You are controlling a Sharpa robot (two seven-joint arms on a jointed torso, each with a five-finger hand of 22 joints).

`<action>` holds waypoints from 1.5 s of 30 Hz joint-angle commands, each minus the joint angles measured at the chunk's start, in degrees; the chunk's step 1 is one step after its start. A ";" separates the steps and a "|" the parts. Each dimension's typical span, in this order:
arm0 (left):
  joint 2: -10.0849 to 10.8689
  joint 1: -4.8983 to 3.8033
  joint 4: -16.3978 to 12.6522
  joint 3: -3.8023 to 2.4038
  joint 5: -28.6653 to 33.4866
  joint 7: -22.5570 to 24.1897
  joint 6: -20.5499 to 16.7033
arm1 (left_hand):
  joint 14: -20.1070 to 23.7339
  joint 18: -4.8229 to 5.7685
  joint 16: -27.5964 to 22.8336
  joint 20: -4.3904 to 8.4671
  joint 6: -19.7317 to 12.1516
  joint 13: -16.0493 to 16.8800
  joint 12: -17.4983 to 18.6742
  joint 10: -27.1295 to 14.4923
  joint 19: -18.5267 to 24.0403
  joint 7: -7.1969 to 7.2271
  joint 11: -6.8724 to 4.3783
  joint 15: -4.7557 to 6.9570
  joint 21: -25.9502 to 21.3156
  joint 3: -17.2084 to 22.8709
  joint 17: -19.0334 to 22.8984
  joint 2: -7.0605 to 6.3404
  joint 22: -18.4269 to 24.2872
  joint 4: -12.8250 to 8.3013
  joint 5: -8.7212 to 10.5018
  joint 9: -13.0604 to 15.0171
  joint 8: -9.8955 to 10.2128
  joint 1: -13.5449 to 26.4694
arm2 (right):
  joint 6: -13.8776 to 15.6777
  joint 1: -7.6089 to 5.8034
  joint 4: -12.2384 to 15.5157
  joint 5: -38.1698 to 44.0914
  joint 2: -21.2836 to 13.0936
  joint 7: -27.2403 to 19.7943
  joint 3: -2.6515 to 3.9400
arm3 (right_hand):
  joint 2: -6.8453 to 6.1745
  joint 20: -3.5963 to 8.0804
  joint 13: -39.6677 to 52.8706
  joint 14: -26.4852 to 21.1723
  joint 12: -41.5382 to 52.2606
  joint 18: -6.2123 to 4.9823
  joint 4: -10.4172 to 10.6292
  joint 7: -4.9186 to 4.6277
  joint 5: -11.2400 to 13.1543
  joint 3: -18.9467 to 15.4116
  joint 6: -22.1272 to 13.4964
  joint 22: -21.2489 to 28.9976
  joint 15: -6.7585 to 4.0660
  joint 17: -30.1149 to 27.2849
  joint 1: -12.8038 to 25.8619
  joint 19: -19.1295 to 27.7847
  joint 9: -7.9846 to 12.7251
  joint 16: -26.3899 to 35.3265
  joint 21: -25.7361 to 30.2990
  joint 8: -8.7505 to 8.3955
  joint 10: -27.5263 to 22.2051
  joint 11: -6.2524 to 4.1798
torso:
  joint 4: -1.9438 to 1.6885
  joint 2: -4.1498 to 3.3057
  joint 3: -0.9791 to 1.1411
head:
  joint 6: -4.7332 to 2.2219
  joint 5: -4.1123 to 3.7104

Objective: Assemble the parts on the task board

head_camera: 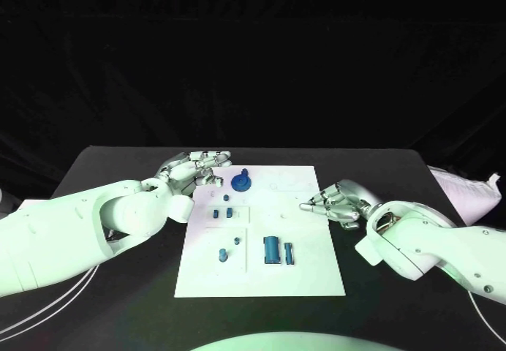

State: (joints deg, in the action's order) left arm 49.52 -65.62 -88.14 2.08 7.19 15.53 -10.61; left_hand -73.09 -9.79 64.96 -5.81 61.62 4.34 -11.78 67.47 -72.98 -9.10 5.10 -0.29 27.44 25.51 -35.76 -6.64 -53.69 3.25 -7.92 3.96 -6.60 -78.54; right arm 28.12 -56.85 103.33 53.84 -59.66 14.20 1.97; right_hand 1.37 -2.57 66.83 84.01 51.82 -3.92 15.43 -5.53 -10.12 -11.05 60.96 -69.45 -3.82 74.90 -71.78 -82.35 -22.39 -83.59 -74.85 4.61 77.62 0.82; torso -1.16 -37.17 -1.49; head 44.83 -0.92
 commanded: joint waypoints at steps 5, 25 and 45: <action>-0.05 0.27 0.49 -0.04 0.60 2.28 -1.70 | 0.60 -0.59 -0.45 -0.09 -0.34 -0.04 -0.33 -0.41 -0.23 -0.22 -0.13 0.04 -0.22 -0.12 0.41 0.37 0.09 -0.20 0.04 -0.08 0.07 0.39 | 3.77 -1.14 -7.17 -29.66 2.47 -24.44 -0.04 | 2.06 -1.05 -15.96 -2.88 -22.66 -5.54 -3.65 -1.97 -1.40 0.64 -5.05 25.07 2.03 -16.11 -6.63 11.05 2.98 20.13 22.38 -0.77 -10.70 1.51 | 0.55 0.83 -0.41 | -0.37 0.03; -2.92 0.31 7.80 -0.03 0.86 3.93 -5.68 | 37.35 3.56 -43.16 -1.88 -20.43 -4.34 6.00 -24.50 38.82 1.08 1.14 -4.17 -21.39 -7.58 26.75 1.51 24.56 -3.25 2.38 -3.96 6.60 24.05 | -1.09 -2.34 -24.79 -42.66 12.81 -35.24 0.54 | 2.80 -4.77 -60.34 -38.10 -51.82 -2.91 -15.43 -1.57 5.62 5.31 -21.61 59.63 3.82 -63.33 8.90 39.84 16.08 77.65 65.51 -4.61 -31.73 4.14 | 1.00 2.96 -0.18 | -3.25 0.21; -4.41 4.34 0.28 -1.64 -5.44 12.01 -27.45 | 56.66 9.79 -55.94 5.81 -42.69 -4.34 11.78 -47.77 57.80 9.10 -5.10 0.29 -27.44 -17.12 35.76 6.64 40.87 -3.25 7.92 -3.96 6.60 53.44 | 15.28 -3.27 -13.85 -53.37 14.88 -43.63 -1.87 | -1.37 2.57 -66.83 -62.24 -51.82 -0.51 -15.43 5.53 10.12 11.05 -42.54 65.23 3.82 -70.01 42.53 62.15 22.39 83.59 70.83 -4.61 -56.22 -0.82 | 1.16 5.96 1.47 | -10.39 0.91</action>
State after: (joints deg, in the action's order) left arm 45.24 -61.42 -87.39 0.52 4.88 23.26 -30.19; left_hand -22.28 -3.86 12.22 -4.60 25.63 0.18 -1.08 26.70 -20.56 -4.26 1.59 -0.56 0.66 11.36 -3.78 -0.79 -17.37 0.13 -1.05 0.20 -0.37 -34.04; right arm 38.46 -60.09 89.12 3.85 -44.83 -25.77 0.13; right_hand 0.43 -2.95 0.79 29.45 0.37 -5.70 0.20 -2.93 -0.60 -1.21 24.91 -5.70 0.19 6.61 -39.55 -27.31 -1.16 -0.83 -5.41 0.40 28.99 0.56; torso -0.02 -31.77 -0.31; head 35.15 -0.06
